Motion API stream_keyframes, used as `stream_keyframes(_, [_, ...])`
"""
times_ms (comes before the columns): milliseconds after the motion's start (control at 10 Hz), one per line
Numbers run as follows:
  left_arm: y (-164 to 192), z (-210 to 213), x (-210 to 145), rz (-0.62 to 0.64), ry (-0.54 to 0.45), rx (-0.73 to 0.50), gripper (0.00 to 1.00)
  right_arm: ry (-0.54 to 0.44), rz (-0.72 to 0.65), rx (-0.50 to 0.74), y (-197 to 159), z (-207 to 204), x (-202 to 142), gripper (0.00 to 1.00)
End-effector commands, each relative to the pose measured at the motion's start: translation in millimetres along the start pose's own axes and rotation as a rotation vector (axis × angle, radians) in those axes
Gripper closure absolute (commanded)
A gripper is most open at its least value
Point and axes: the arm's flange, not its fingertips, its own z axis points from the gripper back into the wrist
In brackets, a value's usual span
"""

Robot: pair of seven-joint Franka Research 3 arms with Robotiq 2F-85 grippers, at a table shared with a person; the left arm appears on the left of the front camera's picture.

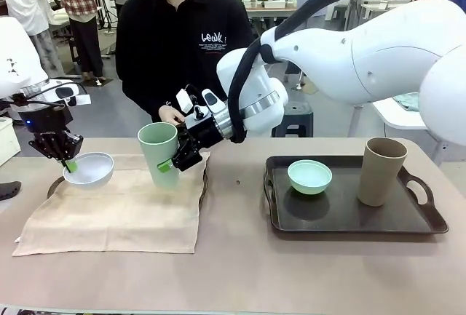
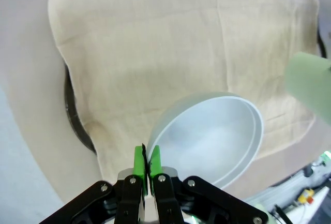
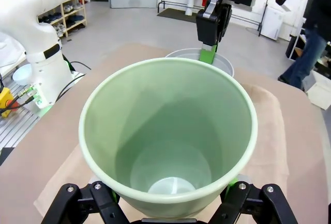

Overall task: Set up a tray with a mat and arrange the tableware.
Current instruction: Place the Picnic Bowl and Reusable plastic cup back onto the Handle tray in front of the human's position.

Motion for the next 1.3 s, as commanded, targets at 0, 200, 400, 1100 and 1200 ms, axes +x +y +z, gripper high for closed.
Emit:
stream_keyframes(0, [-3, -16, 9, 0.002, 0.014, 0.006, 0.96, -0.031, -0.018, 0.036, -6, -7, -15, 0.15])
stream_keyframes(200, [-11, -35, 18, -0.003, 0.036, -0.002, 0.96, -0.028, -0.035, 0.07, -11, -19, -29, 0.15])
stream_keyframes(400, [-12, -46, 27, -0.008, 0.025, -0.03, 0.96, -0.024, -0.031, 0.071, -15, -20, -35, 0.15])
stream_keyframes(1100, [-1, -56, 27, 0.025, 0.074, -0.032, 0.0, 0.309, -0.134, -0.014, -3, -12, -17, 0.0])
stream_keyframes(1200, [0, -53, 26, 0.033, 0.08, -0.029, 0.54, 0.339, -0.141, -0.031, 3, -7, -10, 0.0])
